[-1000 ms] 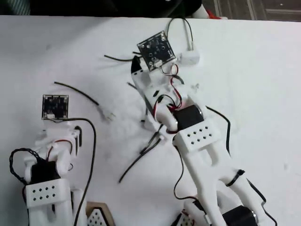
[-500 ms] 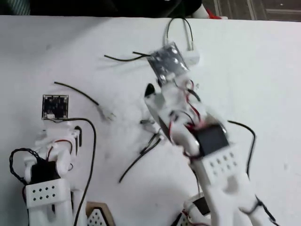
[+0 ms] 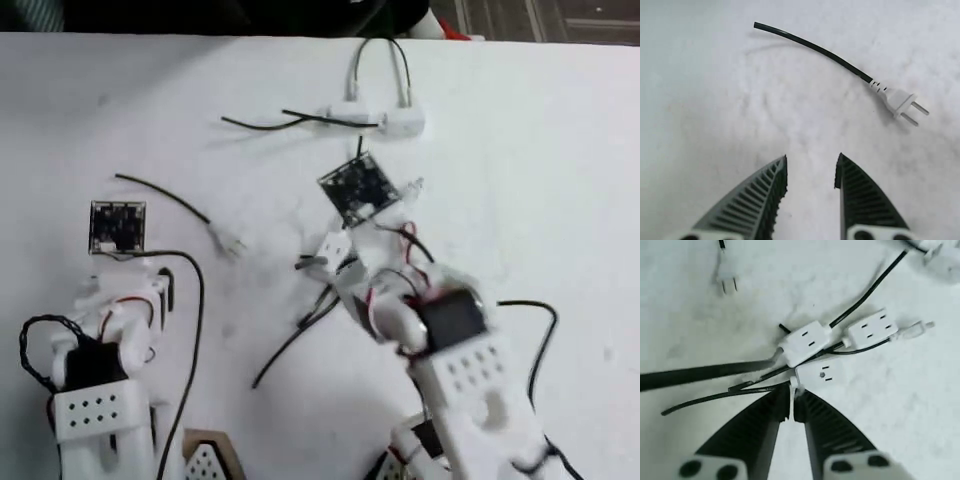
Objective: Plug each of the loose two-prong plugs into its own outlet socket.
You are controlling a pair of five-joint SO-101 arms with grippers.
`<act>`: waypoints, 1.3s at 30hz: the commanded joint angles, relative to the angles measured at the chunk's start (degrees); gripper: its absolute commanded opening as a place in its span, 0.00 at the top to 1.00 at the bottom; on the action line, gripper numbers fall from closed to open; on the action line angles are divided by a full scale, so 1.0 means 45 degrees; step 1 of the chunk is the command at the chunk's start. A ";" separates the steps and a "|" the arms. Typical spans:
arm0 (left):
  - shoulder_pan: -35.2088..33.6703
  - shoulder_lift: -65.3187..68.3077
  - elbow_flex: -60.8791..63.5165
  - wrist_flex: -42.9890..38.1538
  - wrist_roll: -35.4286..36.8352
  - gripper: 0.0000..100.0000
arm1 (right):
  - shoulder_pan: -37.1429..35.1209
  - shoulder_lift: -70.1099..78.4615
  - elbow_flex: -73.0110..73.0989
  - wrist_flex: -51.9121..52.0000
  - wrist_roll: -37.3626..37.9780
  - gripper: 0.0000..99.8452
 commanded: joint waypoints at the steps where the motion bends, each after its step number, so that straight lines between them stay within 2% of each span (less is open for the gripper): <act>1: 0.0147 -0.0166 -0.0078 -0.0215 -0.0137 0.83 | 0.0283 0.1084 0.1153 -0.1748 0.0117 0.98; 6: 0.0147 -0.0166 -0.0078 -0.0215 -0.0137 0.83 | 0.0381 0.3214 0.1915 -0.4230 0.0117 0.98; 13: 0.0147 -0.0166 -0.0078 -0.0215 -0.0137 0.83 | 0.0381 0.7375 0.1250 -0.6769 0.0117 0.98; 23: 0.0147 -0.0166 -0.0078 -0.0215 -0.0137 0.83 | 0.0264 1.2181 -0.3028 -0.7355 0.0000 0.98; 39: 0.0147 -0.0166 -0.0078 -0.0234 -0.0137 0.83 | -0.0459 1.5658 -0.9201 -0.7316 0.0000 0.98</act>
